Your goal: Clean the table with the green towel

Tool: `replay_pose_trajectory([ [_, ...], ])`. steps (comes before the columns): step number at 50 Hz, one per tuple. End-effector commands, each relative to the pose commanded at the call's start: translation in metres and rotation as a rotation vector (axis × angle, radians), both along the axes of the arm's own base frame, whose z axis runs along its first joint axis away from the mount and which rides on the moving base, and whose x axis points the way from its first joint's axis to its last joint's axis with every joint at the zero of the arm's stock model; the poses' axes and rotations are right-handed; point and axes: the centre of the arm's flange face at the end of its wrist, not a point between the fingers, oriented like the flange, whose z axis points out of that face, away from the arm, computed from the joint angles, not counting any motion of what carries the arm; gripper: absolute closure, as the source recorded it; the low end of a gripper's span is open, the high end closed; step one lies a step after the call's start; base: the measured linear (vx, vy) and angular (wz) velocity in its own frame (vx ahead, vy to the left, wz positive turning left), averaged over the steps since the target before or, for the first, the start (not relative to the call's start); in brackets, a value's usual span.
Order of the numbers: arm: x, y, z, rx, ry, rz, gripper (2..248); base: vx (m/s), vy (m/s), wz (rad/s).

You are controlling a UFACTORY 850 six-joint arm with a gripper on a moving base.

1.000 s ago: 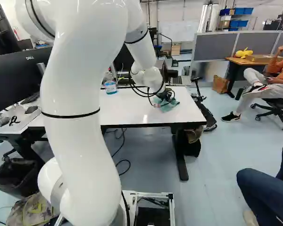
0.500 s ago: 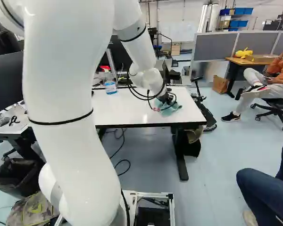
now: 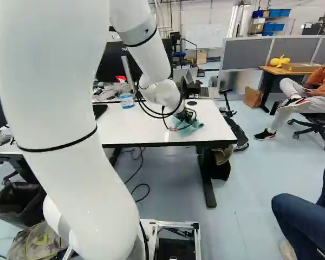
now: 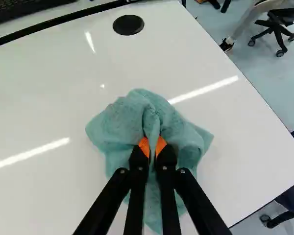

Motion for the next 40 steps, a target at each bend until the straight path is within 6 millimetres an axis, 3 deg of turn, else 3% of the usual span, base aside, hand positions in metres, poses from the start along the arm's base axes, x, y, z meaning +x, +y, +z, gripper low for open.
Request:
replay_pose_trajectory([
  [21,0.025,0.024,0.000,-0.002,-0.005,0.063,216,0.000,0.000,0.000],
  [40,0.061,0.022,-0.002,-0.006,-0.018,0.079,216,0.000,0.000,0.000],
])
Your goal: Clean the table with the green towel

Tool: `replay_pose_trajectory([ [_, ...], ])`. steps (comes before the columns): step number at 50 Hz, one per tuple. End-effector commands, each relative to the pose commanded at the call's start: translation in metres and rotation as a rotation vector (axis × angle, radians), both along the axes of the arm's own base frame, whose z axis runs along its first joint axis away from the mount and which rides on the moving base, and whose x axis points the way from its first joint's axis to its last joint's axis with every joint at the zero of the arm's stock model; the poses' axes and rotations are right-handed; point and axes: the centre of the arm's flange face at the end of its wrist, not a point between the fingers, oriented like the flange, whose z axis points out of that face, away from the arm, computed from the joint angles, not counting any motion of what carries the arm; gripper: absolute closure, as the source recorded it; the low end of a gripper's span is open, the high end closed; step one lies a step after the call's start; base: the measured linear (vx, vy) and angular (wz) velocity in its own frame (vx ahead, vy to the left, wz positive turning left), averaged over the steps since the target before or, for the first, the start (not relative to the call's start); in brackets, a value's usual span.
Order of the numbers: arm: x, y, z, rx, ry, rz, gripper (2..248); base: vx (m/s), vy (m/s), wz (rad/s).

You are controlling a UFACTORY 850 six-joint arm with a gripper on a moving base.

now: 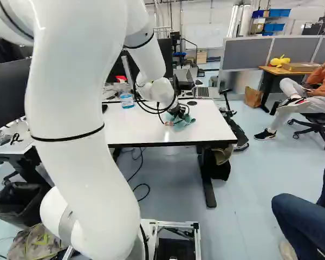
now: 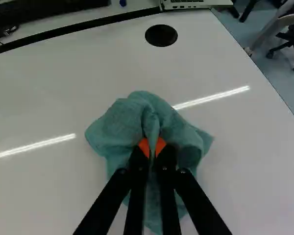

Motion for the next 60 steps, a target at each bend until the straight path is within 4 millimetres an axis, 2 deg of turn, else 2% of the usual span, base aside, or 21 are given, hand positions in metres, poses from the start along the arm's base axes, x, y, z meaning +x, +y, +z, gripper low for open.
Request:
replay_pose_trajectory([
  [9,0.010,-0.011,-0.001,-0.002,-0.006,-0.015,216,0.000,0.000,0.000],
  [24,0.007,-0.035,-0.001,-0.002,-0.008,-0.058,216,0.000,0.000,0.000],
  [40,-0.013,-0.055,0.000,-0.001,-0.002,-0.104,216,0.000,0.000,0.000],
  [60,-0.049,-0.050,0.001,0.004,0.012,-0.122,216,0.000,0.000,0.000],
])
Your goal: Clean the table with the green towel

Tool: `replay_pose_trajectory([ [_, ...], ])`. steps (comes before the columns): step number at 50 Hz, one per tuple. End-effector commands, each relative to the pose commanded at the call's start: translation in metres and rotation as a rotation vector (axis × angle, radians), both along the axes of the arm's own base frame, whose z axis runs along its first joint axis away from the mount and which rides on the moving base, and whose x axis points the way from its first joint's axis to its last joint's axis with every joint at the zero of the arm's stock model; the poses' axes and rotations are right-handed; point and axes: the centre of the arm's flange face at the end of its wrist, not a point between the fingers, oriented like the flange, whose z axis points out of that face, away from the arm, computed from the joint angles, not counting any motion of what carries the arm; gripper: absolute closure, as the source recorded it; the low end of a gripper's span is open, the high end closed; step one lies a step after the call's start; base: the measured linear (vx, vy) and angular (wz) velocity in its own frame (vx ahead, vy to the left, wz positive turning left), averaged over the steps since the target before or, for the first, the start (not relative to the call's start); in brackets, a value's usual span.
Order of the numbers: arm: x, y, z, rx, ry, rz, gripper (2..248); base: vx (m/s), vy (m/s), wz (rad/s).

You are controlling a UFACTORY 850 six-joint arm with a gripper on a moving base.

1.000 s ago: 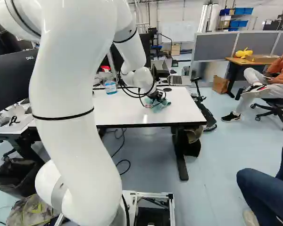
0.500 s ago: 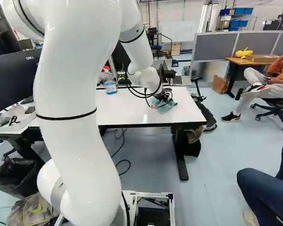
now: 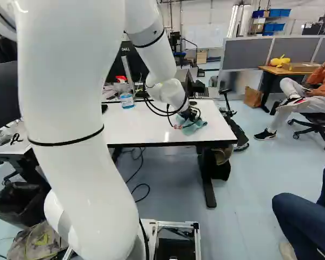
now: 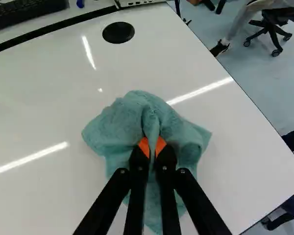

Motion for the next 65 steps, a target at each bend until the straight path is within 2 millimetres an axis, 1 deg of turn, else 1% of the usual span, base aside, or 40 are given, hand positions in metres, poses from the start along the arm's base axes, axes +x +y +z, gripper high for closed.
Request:
replay_pose_trajectory([
  [11,-0.010,0.016,0.000,0.002,0.005,0.022,216,0.000,0.000,0.000],
  [22,-0.013,0.034,0.001,0.003,0.007,0.055,216,0.000,0.000,0.000],
  [29,-0.009,0.045,0.001,0.003,0.007,0.079,216,0.000,0.000,0.000],
  [36,0.001,0.051,0.000,0.002,0.005,0.097,216,0.000,0.000,0.000],
  [53,0.033,0.051,-0.001,-0.002,-0.005,0.116,216,0.000,0.000,0.000],
  [60,0.042,0.044,-0.001,-0.003,-0.009,0.108,216,0.000,0.000,0.000],
  [65,0.043,0.036,-0.001,-0.004,-0.011,0.095,216,0.000,0.000,0.000],
])
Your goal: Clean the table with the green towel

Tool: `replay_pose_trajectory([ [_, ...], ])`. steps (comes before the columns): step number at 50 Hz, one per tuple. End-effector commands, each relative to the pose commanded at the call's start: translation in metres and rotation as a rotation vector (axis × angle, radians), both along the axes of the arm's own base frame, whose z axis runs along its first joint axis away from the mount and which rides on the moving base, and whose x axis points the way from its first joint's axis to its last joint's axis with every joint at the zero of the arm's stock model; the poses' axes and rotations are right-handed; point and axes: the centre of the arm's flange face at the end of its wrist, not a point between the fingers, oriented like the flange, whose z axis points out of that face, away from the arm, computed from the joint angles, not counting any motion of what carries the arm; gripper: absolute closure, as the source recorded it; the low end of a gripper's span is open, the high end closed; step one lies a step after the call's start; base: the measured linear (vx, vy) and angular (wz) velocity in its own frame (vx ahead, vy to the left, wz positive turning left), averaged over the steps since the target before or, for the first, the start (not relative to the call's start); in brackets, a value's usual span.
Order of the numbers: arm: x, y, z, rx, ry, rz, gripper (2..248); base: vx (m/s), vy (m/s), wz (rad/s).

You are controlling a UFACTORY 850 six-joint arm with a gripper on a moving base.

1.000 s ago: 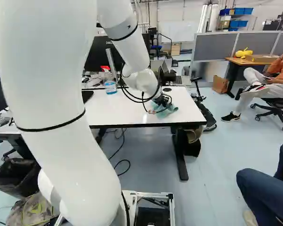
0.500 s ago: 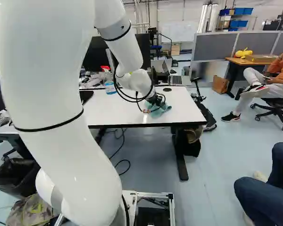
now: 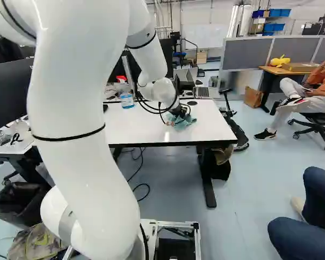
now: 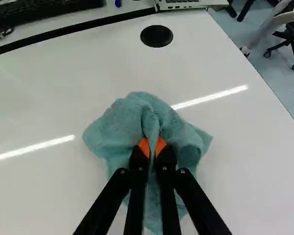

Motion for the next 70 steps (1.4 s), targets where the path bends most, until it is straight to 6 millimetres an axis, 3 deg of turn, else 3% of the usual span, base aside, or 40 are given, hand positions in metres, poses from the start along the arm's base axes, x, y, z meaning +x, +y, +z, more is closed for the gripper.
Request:
replay_pose_trajectory([
  [18,-0.001,-0.005,0.002,-0.001,-0.004,-0.010,216,0.000,0.000,0.000],
  [70,-0.028,0.003,0.055,0.006,0.024,-0.011,216,0.000,0.000,0.000],
])
